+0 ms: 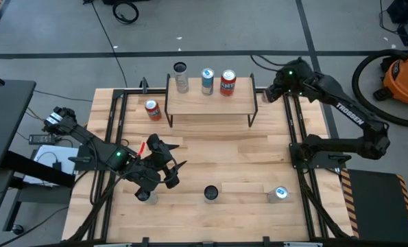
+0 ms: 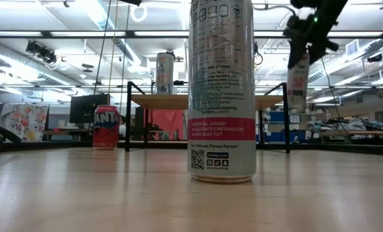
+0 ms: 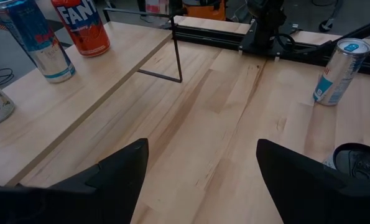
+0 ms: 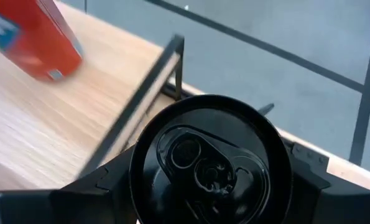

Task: Place canned beverage on shelf
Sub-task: Put the top white pink soda can on the shelf

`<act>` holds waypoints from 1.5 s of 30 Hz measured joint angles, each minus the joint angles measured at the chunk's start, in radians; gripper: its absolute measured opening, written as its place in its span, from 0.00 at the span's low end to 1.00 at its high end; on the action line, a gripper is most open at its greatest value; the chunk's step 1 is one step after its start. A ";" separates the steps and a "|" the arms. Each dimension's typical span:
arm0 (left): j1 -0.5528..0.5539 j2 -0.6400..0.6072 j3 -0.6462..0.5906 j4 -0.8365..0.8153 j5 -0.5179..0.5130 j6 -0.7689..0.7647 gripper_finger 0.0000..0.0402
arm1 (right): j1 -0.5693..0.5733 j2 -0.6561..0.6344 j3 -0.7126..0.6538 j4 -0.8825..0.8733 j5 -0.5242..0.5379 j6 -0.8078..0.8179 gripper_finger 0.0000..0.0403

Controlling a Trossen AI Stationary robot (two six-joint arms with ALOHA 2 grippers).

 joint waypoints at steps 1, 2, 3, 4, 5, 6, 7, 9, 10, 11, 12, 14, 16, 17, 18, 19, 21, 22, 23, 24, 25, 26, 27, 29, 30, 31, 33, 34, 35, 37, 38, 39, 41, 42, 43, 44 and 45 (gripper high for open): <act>0.000 0.000 0.000 0.000 0.000 0.000 0.77 | 0.000 0.000 0.020 -0.015 -0.001 0.001 0.66; 0.000 0.000 0.000 0.000 0.000 0.000 0.77 | 0.000 0.000 0.041 -0.032 0.001 0.001 0.66; 0.000 0.000 0.000 0.000 0.000 0.000 0.77 | 0.000 0.000 0.063 -0.049 0.006 0.001 0.66; 0.000 0.000 0.000 0.000 0.000 0.000 0.77 | 0.000 0.000 0.082 -0.058 0.012 0.000 0.66; 0.000 0.000 0.000 0.001 0.000 0.000 0.77 | 0.000 0.000 0.101 -0.065 0.015 -0.002 0.66; 0.000 0.000 0.000 0.002 0.000 0.000 0.77 | -0.001 0.000 0.120 -0.073 0.015 -0.001 0.66; 0.000 0.000 0.000 0.005 0.000 0.000 0.77 | -0.001 0.000 0.138 -0.084 0.014 -0.001 0.66; 0.000 0.000 0.000 0.017 0.000 0.001 0.77 | -0.002 0.003 0.174 -0.102 0.004 0.000 0.66; 0.000 0.000 0.000 0.018 0.000 0.001 0.77 | -0.002 0.007 0.194 -0.107 0.000 0.006 0.66; 0.000 0.000 0.000 0.018 0.000 0.001 0.77 | -0.002 0.014 0.217 -0.112 -0.001 0.008 0.66; 0.000 0.000 0.000 0.018 0.000 0.001 0.77 | -0.002 0.023 0.238 -0.120 -0.001 0.007 0.66; 0.000 0.000 0.000 0.018 0.000 0.000 0.77 | -0.002 0.047 0.287 -0.146 -0.001 0.006 0.66; 0.000 0.000 0.000 0.018 0.000 0.000 0.77 | -0.002 0.078 0.335 -0.161 -0.001 0.000 0.66; 0.000 0.000 0.000 0.018 0.000 0.000 0.77 | -0.002 0.095 0.360 -0.170 -0.001 -0.007 0.66; 0.000 0.000 0.000 0.018 0.000 0.000 0.77 | -0.002 0.111 0.382 -0.182 -0.001 -0.014 0.66; 0.000 0.000 0.000 0.018 0.000 0.000 0.77 | -0.002 0.126 0.400 -0.196 -0.001 -0.018 0.66; 0.000 0.000 0.000 0.018 0.000 0.000 0.77 | -0.002 0.157 0.434 -0.210 -0.001 -0.020 0.66; 0.000 0.000 0.000 0.018 0.000 0.000 0.77 | -0.002 0.171 0.448 -0.208 -0.002 -0.021 0.66; 0.000 0.000 0.000 0.018 0.000 0.000 0.77 | -0.002 0.185 0.463 -0.209 -0.005 -0.022 0.66; 0.000 0.000 0.000 0.018 0.000 0.000 0.77 | -0.002 0.198 0.477 -0.211 -0.013 -0.026 0.66; 0.000 0.000 0.000 0.018 0.000 0.000 0.77 | 0.000 0.209 0.490 -0.214 -0.024 -0.027 0.66; 0.000 0.000 0.000 0.019 0.000 0.000 0.77 | 0.002 0.222 0.502 -0.215 -0.033 -0.028 0.66; 0.000 0.000 0.000 0.018 0.000 0.000 0.77 | 0.006 0.235 0.512 -0.215 -0.037 -0.028 0.66; 0.000 0.000 0.000 0.018 0.000 0.000 0.77 | 0.014 0.261 0.532 -0.215 -0.038 -0.037 0.66; 0.000 0.000 0.000 0.018 0.000 0.000 0.77 | 0.018 0.272 0.543 -0.216 -0.038 -0.040 0.66; 0.000 0.000 0.000 0.018 0.000 0.000 0.77 | 0.022 0.283 0.553 -0.216 -0.038 -0.043 0.66; 0.000 0.000 0.000 0.019 0.000 0.000 0.77 | 0.027 0.307 0.569 -0.217 -0.038 -0.047 0.66; 0.000 0.000 0.000 0.019 0.000 0.000 0.77 | 0.031 0.320 0.578 -0.219 -0.038 -0.052 0.66; 0.000 0.000 0.000 0.019 0.000 0.000 0.77 | 0.034 0.334 0.587 -0.220 -0.039 -0.060 0.66; 0.000 0.000 0.000 0.019 0.000 0.000 0.77 | 0.038 0.358 0.608 -0.222 -0.054 -0.067 0.66; 0.000 0.000 0.000 0.019 0.000 0.000 0.77 | 0.041 0.369 0.619 -0.222 -0.061 -0.071 0.66; 0.000 0.000 0.000 0.019 0.000 0.000 0.77 | 0.044 0.381 0.631 -0.222 -0.063 -0.074 0.66; 0.000 0.000 0.000 0.023 0.000 0.000 0.77 | 0.049 0.404 0.653 -0.223 -0.063 -0.081 0.66; 0.000 0.000 0.000 0.027 0.000 0.000 0.77 | 0.052 0.415 0.665 -0.223 -0.063 -0.085 0.66; 0.000 0.000 0.000 0.030 0.000 0.000 0.77 | 0.055 0.425 0.676 -0.223 -0.063 -0.089 0.66; 0.000 0.000 0.000 0.036 0.000 0.000 0.77 | 0.058 0.434 0.686 -0.223 -0.063 -0.092 0.66; 0.000 0.000 0.000 0.042 0.000 0.001 0.77 | 0.060 0.442 0.697 -0.223 -0.063 -0.093 0.66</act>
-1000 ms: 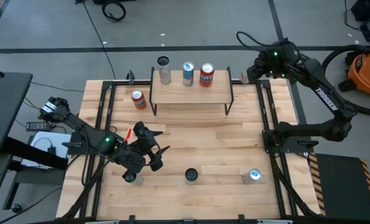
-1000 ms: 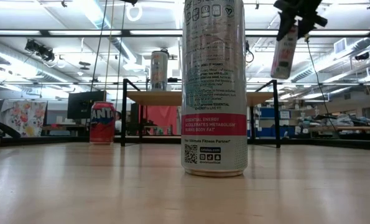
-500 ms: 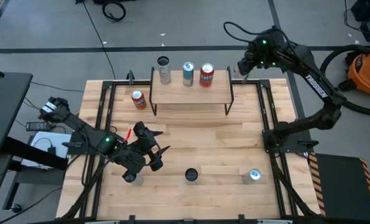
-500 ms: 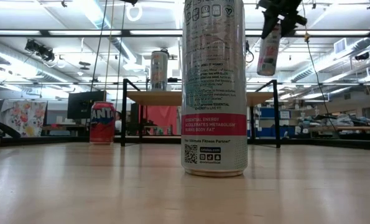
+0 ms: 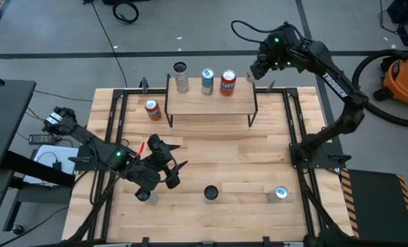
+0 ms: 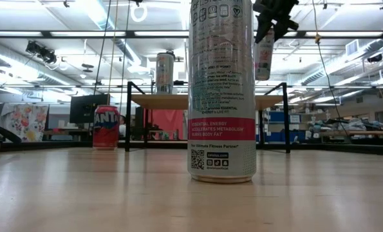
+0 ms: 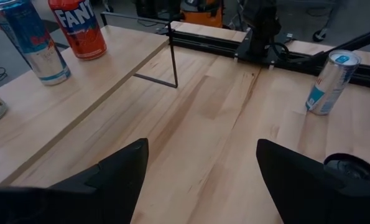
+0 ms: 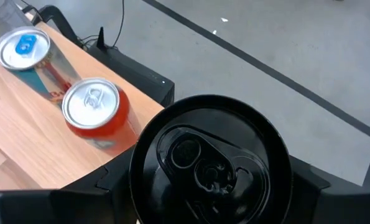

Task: Place canned beverage on shelf
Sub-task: Put the top white pink soda can on the shelf

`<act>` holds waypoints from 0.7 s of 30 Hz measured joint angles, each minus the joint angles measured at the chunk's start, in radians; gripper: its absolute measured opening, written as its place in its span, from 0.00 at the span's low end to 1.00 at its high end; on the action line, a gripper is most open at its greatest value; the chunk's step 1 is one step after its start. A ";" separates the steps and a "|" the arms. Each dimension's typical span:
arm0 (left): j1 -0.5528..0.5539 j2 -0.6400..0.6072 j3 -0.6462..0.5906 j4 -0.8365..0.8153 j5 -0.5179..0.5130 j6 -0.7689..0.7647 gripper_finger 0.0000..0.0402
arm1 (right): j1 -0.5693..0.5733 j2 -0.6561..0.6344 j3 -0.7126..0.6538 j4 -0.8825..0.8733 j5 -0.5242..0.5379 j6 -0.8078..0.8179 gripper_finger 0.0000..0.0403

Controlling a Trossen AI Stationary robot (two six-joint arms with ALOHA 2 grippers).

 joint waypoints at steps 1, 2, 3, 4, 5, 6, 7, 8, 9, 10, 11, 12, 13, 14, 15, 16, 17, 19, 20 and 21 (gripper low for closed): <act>0.000 0.000 0.000 0.002 0.000 0.000 0.77 | 0.003 0.008 0.008 0.001 0.000 -0.004 0.66; 0.000 0.000 0.000 0.002 0.000 0.000 0.77 | 0.005 0.017 0.017 0.000 0.000 -0.006 0.66; 0.000 0.000 0.000 0.002 0.000 0.000 0.77 | 0.007 0.026 0.022 0.000 0.000 -0.007 0.66; 0.000 0.000 0.000 0.002 0.000 0.000 0.77 | 0.007 0.035 0.028 -0.002 0.000 -0.007 0.66; 0.000 0.000 0.000 0.003 0.000 0.000 0.77 | 0.007 0.041 0.030 -0.001 -0.003 -0.007 0.66; 0.000 0.000 0.000 0.002 0.000 -0.001 0.77 | 0.007 0.046 0.030 0.000 -0.010 -0.007 0.66; 0.000 0.000 0.000 0.002 0.000 -0.001 0.77 | 0.007 0.051 0.030 -0.001 -0.020 -0.007 0.66; 0.000 0.000 0.000 0.002 0.000 -0.001 0.77 | 0.007 0.058 0.030 -0.003 -0.025 -0.007 0.66; 0.000 0.000 0.000 0.002 0.000 -0.001 0.77 | 0.007 0.064 0.030 -0.005 -0.025 -0.007 0.66; 0.000 0.000 0.000 0.002 0.000 -0.001 0.77 | 0.007 0.069 0.030 -0.009 -0.025 -0.007 0.66; 0.000 0.000 0.000 0.002 0.000 -0.001 0.77 | 0.007 0.075 0.030 -0.011 -0.025 -0.007 0.66; 0.000 0.000 0.000 0.002 0.000 -0.001 0.77 | 0.010 0.078 0.030 -0.012 -0.026 -0.007 0.66; 0.000 0.000 0.000 0.002 0.000 -0.001 0.77 | 0.011 0.082 0.030 -0.012 -0.031 -0.006 0.66; 0.000 0.000 0.000 0.002 0.000 0.000 0.77 | 0.011 0.087 0.030 -0.013 -0.038 -0.004 0.66; 0.000 0.000 0.000 0.002 0.000 -0.001 0.77 | 0.011 0.091 0.030 -0.015 -0.044 -0.004 0.66; 0.000 0.000 0.000 0.002 0.000 -0.001 0.77 | 0.012 0.096 0.030 -0.017 -0.049 -0.003 0.66; 0.000 0.000 0.000 0.002 0.000 0.000 0.77 | 0.013 0.100 0.030 -0.019 -0.050 -0.003 0.66; 0.000 0.000 0.000 0.002 0.000 0.000 0.77 | 0.016 0.109 0.030 -0.022 -0.050 0.002 0.66; 0.000 0.000 0.000 0.002 0.000 0.000 0.77 | 0.017 0.113 0.030 -0.025 -0.050 0.003 0.66; 0.000 0.000 0.000 0.002 0.000 0.000 0.77 | 0.017 0.116 0.030 -0.031 -0.050 0.003 0.66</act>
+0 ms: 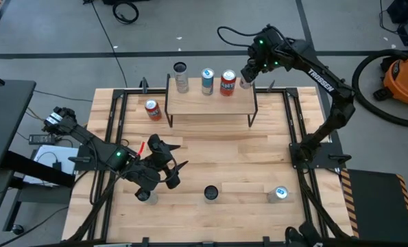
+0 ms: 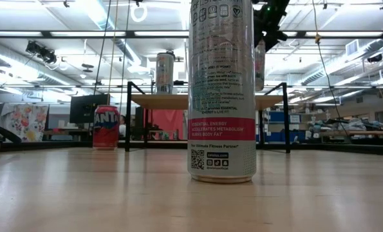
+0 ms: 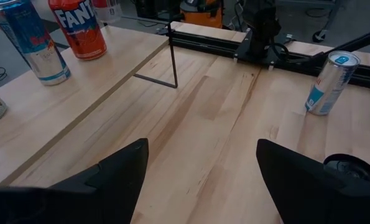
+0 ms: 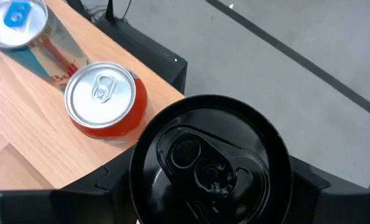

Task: Place canned beverage on shelf
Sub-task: Put the top white pink soda can on the shelf

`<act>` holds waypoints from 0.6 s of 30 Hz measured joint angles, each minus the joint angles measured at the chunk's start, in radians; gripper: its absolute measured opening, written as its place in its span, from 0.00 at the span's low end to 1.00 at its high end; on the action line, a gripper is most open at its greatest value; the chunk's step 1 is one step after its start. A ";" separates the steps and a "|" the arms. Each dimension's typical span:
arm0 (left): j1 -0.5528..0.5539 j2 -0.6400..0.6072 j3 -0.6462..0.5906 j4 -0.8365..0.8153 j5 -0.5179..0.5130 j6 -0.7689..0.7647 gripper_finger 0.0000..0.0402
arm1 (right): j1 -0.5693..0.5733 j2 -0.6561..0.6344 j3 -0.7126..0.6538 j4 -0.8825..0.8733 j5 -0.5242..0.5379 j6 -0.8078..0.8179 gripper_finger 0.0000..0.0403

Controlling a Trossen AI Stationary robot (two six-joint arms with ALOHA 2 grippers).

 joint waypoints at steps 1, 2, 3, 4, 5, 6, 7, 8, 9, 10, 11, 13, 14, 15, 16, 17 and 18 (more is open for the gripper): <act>0.000 0.000 0.000 0.000 0.000 0.000 0.77 | 0.000 0.004 0.000 -0.008 0.000 0.000 0.66; 0.000 0.000 0.000 0.000 0.000 0.000 0.77 | 0.001 0.007 0.000 -0.014 -0.001 0.000 0.66; 0.000 0.000 0.000 0.000 0.000 0.000 0.77 | 0.002 0.008 0.000 -0.014 -0.006 0.000 0.66; 0.000 0.000 0.000 -0.001 0.000 0.000 0.77 | 0.002 0.012 0.000 -0.013 -0.014 0.001 0.66; 0.000 0.000 0.000 0.000 0.000 0.000 0.77 | 0.002 0.014 0.000 -0.013 -0.016 0.001 0.66; 0.000 0.000 0.000 0.000 0.000 0.000 0.77 | 0.002 0.016 0.000 -0.015 -0.017 0.001 0.66; 0.000 0.000 0.000 0.000 0.000 0.000 0.77 | 0.002 0.017 0.000 -0.017 -0.017 0.001 0.66; 0.000 0.000 0.000 0.000 0.000 0.000 0.77 | 0.003 0.018 0.000 -0.015 -0.017 0.001 0.66; 0.000 0.000 0.000 0.000 0.000 0.000 0.77 | 0.006 0.019 0.000 -0.010 -0.017 0.002 0.66; 0.000 0.000 0.000 0.001 0.000 0.000 0.77 | 0.007 0.020 0.000 -0.008 -0.017 0.003 0.66; 0.000 0.000 0.000 0.000 0.000 0.000 0.77 | 0.007 0.022 0.000 -0.008 -0.017 0.006 0.66; 0.000 0.000 0.000 0.001 0.000 0.000 0.77 | 0.007 0.028 0.000 -0.011 -0.018 0.009 0.66; 0.000 0.000 0.000 0.000 0.000 0.000 0.77 | 0.007 0.033 0.000 -0.011 -0.019 0.009 0.66; 0.000 0.000 0.000 0.000 0.000 0.000 0.77 | 0.007 0.039 0.000 -0.011 -0.019 0.009 0.66; 0.000 0.000 0.000 0.000 0.000 0.000 0.77 | 0.009 0.045 0.000 -0.012 -0.019 0.008 0.66; 0.000 0.000 0.000 0.000 0.000 0.000 0.77 | 0.011 0.051 0.000 -0.013 -0.018 0.009 0.66; 0.000 0.000 0.000 0.000 0.000 0.000 0.77 | 0.012 0.058 0.000 -0.013 -0.016 0.009 0.66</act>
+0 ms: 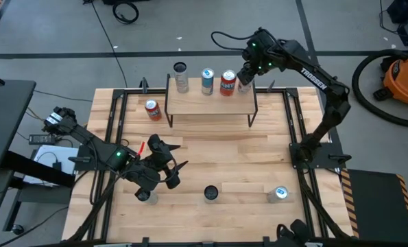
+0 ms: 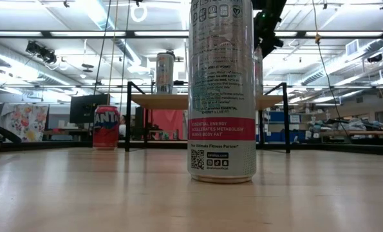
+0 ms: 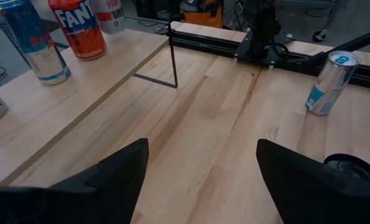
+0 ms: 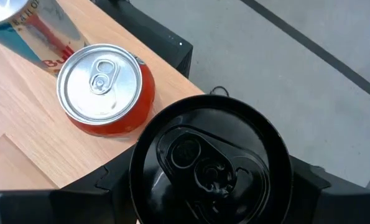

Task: Place canned beverage on shelf
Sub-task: Put the top white pink soda can on the shelf

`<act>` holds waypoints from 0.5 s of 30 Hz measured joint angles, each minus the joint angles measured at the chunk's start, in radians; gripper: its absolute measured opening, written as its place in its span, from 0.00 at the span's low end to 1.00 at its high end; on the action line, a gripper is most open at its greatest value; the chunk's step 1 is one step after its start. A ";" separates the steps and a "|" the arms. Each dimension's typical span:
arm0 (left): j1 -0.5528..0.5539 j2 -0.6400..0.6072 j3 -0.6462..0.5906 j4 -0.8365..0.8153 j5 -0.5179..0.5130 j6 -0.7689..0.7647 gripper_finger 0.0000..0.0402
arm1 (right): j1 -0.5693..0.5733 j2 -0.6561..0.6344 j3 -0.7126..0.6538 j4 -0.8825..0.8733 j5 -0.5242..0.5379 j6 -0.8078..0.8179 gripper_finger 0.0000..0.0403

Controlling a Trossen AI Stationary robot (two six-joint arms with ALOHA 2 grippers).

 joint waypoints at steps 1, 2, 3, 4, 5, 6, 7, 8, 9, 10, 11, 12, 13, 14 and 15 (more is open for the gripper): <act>0.000 0.000 0.000 0.000 0.000 0.000 0.77 | 0.002 0.006 0.000 0.000 0.005 0.000 0.66; 0.000 0.000 0.000 0.001 0.000 0.000 0.77 | 0.002 0.010 0.000 -0.001 0.014 0.000 0.66; 0.000 0.000 0.000 0.000 0.000 0.000 0.77 | 0.004 0.015 0.000 0.001 0.020 -0.003 0.66; 0.000 0.000 0.000 0.000 0.000 0.000 0.77 | 0.007 0.018 0.000 0.003 0.021 -0.008 0.66; 0.000 0.000 0.000 0.000 0.000 0.000 0.77 | 0.007 0.021 0.000 0.005 0.021 -0.008 0.66; 0.000 0.000 0.000 0.000 0.000 0.000 0.77 | 0.007 0.023 0.000 0.006 0.022 -0.009 0.66; 0.000 0.000 0.000 0.000 0.000 0.000 0.77 | 0.007 0.023 0.000 0.006 0.024 -0.011 0.66; 0.000 0.000 0.000 0.000 0.000 0.000 0.77 | 0.007 0.023 0.000 0.007 0.023 -0.011 0.66; 0.000 0.000 0.000 0.000 0.000 0.000 0.77 | 0.007 0.023 0.000 0.008 0.023 -0.014 0.66; 0.000 0.000 0.000 0.000 0.000 0.000 0.77 | 0.007 0.022 0.000 0.009 0.024 -0.016 0.66; 0.000 0.000 0.000 0.000 0.000 0.000 0.77 | 0.007 0.021 -0.001 0.008 0.024 -0.016 0.66; 0.000 0.000 0.000 0.000 0.000 0.001 0.77 | 0.005 0.021 0.000 0.007 0.024 -0.016 0.66; 0.000 0.000 0.000 0.000 0.000 0.001 0.77 | 0.002 0.019 -0.001 0.005 0.024 -0.017 0.66; 0.000 0.000 0.000 0.000 0.000 0.001 0.77 | -0.002 0.019 0.000 0.005 0.023 -0.017 0.66; 0.000 0.000 0.000 0.000 0.000 0.001 0.77 | -0.005 0.019 0.000 0.005 0.023 -0.017 0.66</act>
